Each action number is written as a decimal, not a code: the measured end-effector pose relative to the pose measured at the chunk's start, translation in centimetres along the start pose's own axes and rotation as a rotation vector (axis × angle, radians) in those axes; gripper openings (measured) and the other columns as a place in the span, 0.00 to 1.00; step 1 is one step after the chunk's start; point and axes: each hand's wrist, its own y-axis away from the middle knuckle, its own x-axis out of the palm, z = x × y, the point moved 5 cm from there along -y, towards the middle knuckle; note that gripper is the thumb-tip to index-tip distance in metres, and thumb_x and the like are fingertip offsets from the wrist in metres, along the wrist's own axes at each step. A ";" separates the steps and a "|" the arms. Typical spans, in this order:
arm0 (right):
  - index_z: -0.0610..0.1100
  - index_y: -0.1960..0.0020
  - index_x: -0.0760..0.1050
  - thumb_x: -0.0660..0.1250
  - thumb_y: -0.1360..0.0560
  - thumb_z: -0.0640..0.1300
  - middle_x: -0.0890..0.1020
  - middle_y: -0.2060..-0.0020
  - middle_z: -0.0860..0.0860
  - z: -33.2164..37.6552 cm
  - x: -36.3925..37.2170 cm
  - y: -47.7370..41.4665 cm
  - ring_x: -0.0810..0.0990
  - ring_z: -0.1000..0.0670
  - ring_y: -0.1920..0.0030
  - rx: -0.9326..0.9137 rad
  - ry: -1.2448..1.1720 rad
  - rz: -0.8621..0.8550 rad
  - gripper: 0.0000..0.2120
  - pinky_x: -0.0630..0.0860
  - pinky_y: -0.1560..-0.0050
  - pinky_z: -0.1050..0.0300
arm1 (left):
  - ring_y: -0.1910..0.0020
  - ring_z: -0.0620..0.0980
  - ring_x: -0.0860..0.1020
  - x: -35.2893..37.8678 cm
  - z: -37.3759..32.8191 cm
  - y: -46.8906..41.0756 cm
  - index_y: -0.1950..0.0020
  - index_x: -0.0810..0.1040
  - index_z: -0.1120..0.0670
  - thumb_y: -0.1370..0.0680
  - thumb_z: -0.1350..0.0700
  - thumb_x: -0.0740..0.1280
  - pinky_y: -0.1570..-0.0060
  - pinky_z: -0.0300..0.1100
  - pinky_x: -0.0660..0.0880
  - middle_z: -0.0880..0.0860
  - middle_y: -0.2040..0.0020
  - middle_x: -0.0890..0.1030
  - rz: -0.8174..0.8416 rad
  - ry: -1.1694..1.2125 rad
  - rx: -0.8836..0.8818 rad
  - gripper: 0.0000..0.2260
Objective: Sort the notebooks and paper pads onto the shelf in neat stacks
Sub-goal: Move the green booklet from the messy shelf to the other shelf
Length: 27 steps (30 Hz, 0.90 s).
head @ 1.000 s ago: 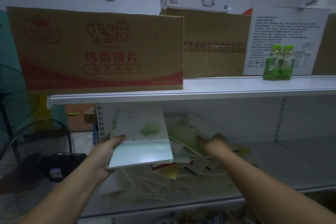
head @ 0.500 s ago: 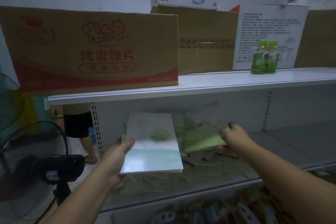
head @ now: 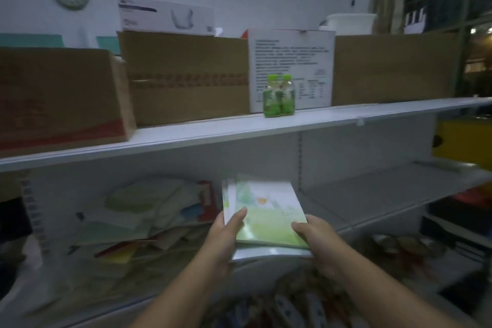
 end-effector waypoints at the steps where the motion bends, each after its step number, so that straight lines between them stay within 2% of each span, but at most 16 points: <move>1: 0.39 0.49 0.75 0.59 0.21 0.35 0.82 0.57 0.43 -0.5 -2.6 0.3 0.79 0.46 0.61 -0.004 -0.011 -0.027 0.07 0.73 0.69 0.61 | 0.52 0.47 0.79 2.4 1.2 -0.1 0.43 0.74 0.50 0.21 0.54 0.64 0.57 0.44 0.76 0.49 0.50 0.80 0.021 0.013 -0.031 0.07; 4: 0.41 0.43 0.75 0.58 0.21 0.36 0.83 0.53 0.43 -1.9 -9.7 1.0 0.81 0.44 0.56 0.011 -0.095 -0.084 0.10 0.76 0.64 0.57 | 0.51 0.57 0.81 9.0 4.4 -0.5 0.44 0.74 0.49 0.20 0.58 0.63 0.57 0.49 0.79 0.56 0.48 0.82 0.076 0.030 -0.087 0.07; 6: 0.42 0.42 0.75 0.58 0.20 0.36 0.83 0.52 0.43 -2.5 -13.9 1.3 0.82 0.43 0.54 0.014 -0.109 -0.109 0.10 0.77 0.62 0.55 | 0.50 0.59 0.81 13.1 6.1 -0.6 0.41 0.72 0.50 0.20 0.59 0.61 0.54 0.51 0.79 0.57 0.46 0.81 0.118 0.038 -0.116 0.09; 9: 0.44 0.44 0.75 0.58 0.20 0.36 0.83 0.53 0.45 -2.6 -19.6 2.0 0.81 0.46 0.58 -0.020 -0.050 -0.154 0.09 0.75 0.68 0.59 | 0.49 0.60 0.80 18.4 8.3 -1.0 0.40 0.72 0.51 0.21 0.61 0.59 0.53 0.54 0.79 0.59 0.45 0.81 0.173 0.037 -0.214 0.11; 12: 0.44 0.42 0.75 0.60 0.21 0.34 0.83 0.53 0.46 -3.3 -24.9 1.5 0.82 0.46 0.56 -0.053 0.001 -0.246 0.11 0.77 0.61 0.56 | 0.56 0.61 0.81 23.2 10.1 -2.5 0.44 0.74 0.56 0.22 0.63 0.58 0.58 0.51 0.79 0.61 0.51 0.81 0.191 0.016 -0.312 0.09; 15: 0.46 0.43 0.76 0.60 0.22 0.34 0.83 0.53 0.48 -4.7 -29.3 0.7 0.82 0.46 0.54 -0.034 0.020 -0.292 0.13 0.78 0.57 0.54 | 0.61 0.59 0.82 28.3 12.3 -4.3 0.45 0.76 0.60 0.21 0.58 0.62 0.64 0.47 0.79 0.60 0.57 0.83 0.207 -0.039 -0.376 0.09; 19: 0.50 0.47 0.76 0.59 0.21 0.35 0.83 0.51 0.48 -5.8 -35.7 -1.5 0.82 0.45 0.51 0.016 0.033 -0.319 0.12 0.78 0.54 0.53 | 0.64 0.56 0.84 35.6 15.9 -7.4 0.43 0.77 0.59 0.20 0.54 0.64 0.70 0.43 0.79 0.59 0.57 0.84 0.301 -0.049 -0.390 0.11; 23: 0.46 0.41 0.75 0.59 0.21 0.37 0.83 0.49 0.45 -6.0 -42.9 -5.1 0.82 0.44 0.51 0.071 0.024 -0.360 0.12 0.77 0.55 0.55 | 0.58 0.58 0.84 42.8 18.9 -12.1 0.40 0.77 0.61 0.19 0.51 0.61 0.63 0.45 0.79 0.59 0.53 0.84 0.354 -0.030 -0.393 0.15; 27: 0.50 0.41 0.74 0.58 0.20 0.36 0.83 0.48 0.48 -5.2 -49.4 -8.4 0.83 0.46 0.51 0.116 0.026 -0.403 0.14 0.77 0.56 0.55 | 0.60 0.62 0.83 50.3 20.7 -15.7 0.47 0.80 0.59 0.18 0.45 0.56 0.61 0.50 0.79 0.62 0.57 0.84 0.362 0.128 -0.540 0.20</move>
